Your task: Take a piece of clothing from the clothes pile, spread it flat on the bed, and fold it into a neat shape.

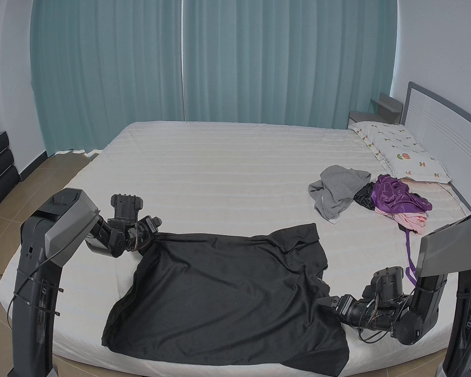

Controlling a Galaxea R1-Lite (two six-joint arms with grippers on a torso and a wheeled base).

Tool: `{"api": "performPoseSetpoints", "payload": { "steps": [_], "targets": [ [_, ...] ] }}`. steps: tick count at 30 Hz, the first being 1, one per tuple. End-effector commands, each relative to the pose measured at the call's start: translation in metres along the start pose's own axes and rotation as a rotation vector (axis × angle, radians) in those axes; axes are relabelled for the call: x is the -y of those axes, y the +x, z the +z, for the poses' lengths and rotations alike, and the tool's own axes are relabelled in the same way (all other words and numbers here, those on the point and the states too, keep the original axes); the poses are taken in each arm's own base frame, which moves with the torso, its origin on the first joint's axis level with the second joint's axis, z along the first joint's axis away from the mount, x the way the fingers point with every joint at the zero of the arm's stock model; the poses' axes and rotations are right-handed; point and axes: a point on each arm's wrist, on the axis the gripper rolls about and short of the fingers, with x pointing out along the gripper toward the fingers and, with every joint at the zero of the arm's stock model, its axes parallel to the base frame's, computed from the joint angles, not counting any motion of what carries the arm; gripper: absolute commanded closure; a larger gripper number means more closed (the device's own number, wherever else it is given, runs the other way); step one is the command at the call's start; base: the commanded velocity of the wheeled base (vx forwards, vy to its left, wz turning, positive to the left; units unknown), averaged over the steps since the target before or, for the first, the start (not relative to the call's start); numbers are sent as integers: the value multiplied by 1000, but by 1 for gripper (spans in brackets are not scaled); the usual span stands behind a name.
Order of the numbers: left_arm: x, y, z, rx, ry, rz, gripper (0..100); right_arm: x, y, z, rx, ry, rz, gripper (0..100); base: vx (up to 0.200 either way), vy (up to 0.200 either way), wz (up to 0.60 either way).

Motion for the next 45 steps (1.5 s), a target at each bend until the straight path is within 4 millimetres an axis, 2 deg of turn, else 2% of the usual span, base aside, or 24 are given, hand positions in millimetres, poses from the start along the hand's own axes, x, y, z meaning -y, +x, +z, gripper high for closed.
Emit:
{"api": "performPoseSetpoints", "payload": {
  "steps": [1,11,12,18,21,23,24,31,37,40,45],
  "targets": [
    [-12,1,-7,-8,2,57,0,0,0,-1,-2,-1,0,0,0,0,0],
    [-16,4,-13,-19,6,83,0,0,1,-2,-5,-3,-1,0,0,0,0],
    [-16,7,-14,-20,6,82,100,0,1,-2,-5,-4,-1,0,0,0,0],
    [-15,15,-11,5,-2,75,100,0,1,-2,-5,-4,-1,0,0,0,0],
    [-18,18,4,57,-22,72,100,0,1,-2,-5,-4,-1,0,0,0,0],
    [-18,18,5,59,-23,72,100,0,1,-2,-5,-4,-1,0,0,0,0],
    [-19,19,17,104,-34,81,100,0,1,-2,-5,-4,-1,0,0,0,0],
    [-15,26,30,198,-51,43,100,-1,1,-1,-4,-3,1,0,0,0,0],
    [-19,26,38,233,-56,38,100,-1,2,0,3,-2,3,0,0,0,0],
    [-21,18,53,253,-67,42,100,0,4,0,7,-4,1,0,0,0,0],
    [-21,20,52,255,-65,39,100,-1,5,1,16,-6,8,0,0,0,0]
  ]
}}
